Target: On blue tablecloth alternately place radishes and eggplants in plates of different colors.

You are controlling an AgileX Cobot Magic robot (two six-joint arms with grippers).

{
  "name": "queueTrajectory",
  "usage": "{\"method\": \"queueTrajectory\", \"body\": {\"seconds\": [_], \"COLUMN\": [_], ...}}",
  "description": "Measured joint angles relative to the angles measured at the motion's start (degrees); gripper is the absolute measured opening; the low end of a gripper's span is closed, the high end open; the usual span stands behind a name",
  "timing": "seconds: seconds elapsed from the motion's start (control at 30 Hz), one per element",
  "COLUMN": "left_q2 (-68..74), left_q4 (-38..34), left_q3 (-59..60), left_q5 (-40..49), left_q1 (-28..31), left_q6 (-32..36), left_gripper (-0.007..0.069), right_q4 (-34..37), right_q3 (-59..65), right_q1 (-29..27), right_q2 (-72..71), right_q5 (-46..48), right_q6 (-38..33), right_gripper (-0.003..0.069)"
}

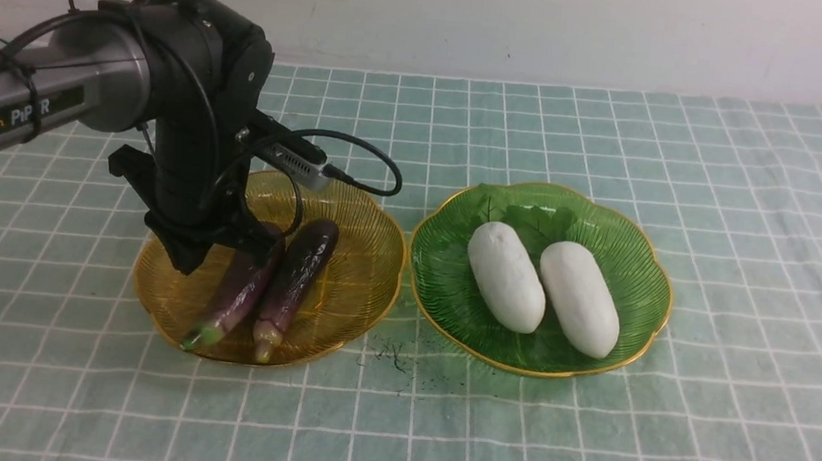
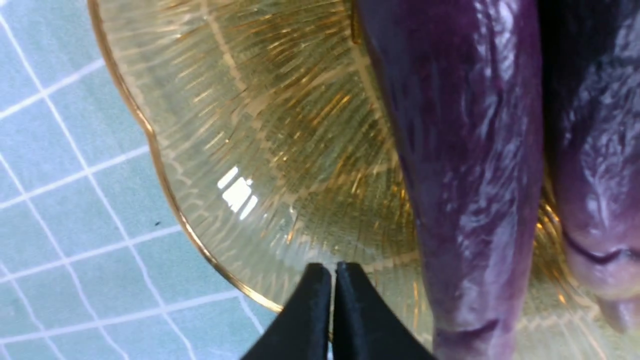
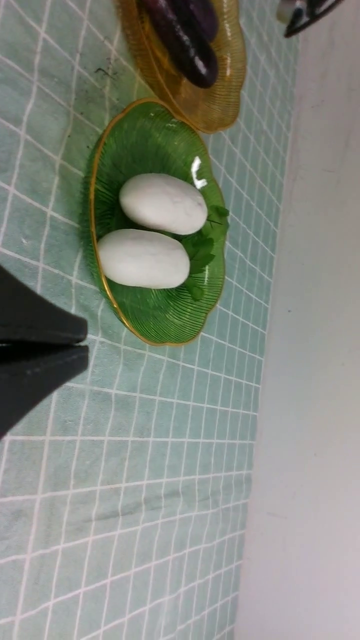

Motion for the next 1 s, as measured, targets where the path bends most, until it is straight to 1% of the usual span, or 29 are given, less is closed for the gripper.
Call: {"method": "queueTrajectory", "body": {"seconds": [0.2,0.3,0.43,0.47,0.73,0.77,0.83,0.87,0.93,1.0], "left_q2": [-1.0,-3.43,-7.43,-10.34,-20.58,-22.17,-29.21,-29.21,-36.47,-40.59], "left_q4": [-1.9,-2.76,-3.38,-3.77,-4.73,-5.52,-10.04,-10.04,-14.28,-15.48], "left_q3": [-0.09,-1.26,-3.66,-4.94,-6.09,-6.09,-6.09,-6.09,-6.09,-6.09], "left_q5": [0.05,0.31,0.74,1.07,1.58,1.64,2.01,2.09,2.7,2.87], "left_q1": [-0.11,-0.75,-2.23,-3.36,-4.98,-4.98,-4.98,-4.98,-4.98,-4.98], "left_q6": [-0.78,0.04,0.61,0.72,0.72,0.72,0.96,1.04,2.69,3.57], "left_gripper": [-0.0008,-0.0008,-0.0008,-0.0008,-0.0008,-0.0008,-0.0008,-0.0008,-0.0008,-0.0008], "right_q4": [1.13,1.18,1.24,1.31,1.41,1.41,1.41,1.41,1.41,1.41], "right_q3": [9.24,13.59,14.51,14.68,14.75,14.75,14.75,14.75,14.75,14.75], "right_q1": [-4.7,-5.6,-5.72,-5.72,-6.67,-7.03,-7.95,-8.01,-8.27,-8.31], "right_q2": [-0.93,-0.98,-1.0,-1.0,-1.0,-1.0,-1.0,-1.0,-1.0,-1.0], "right_q5": [-4.19,-4.96,-9.0,-10.3,-10.82,-10.82,-10.77,-10.77,-10.77,-10.77], "right_q6": [0.0,0.0,-0.01,-0.01,-0.01,-0.01,-0.01,-0.01,-0.01,-0.01], "right_gripper": [-0.0015,-0.0015,-0.0015,-0.0015,-0.0015,-0.0015,-0.0015,-0.0015,-0.0015,-0.0015]}}
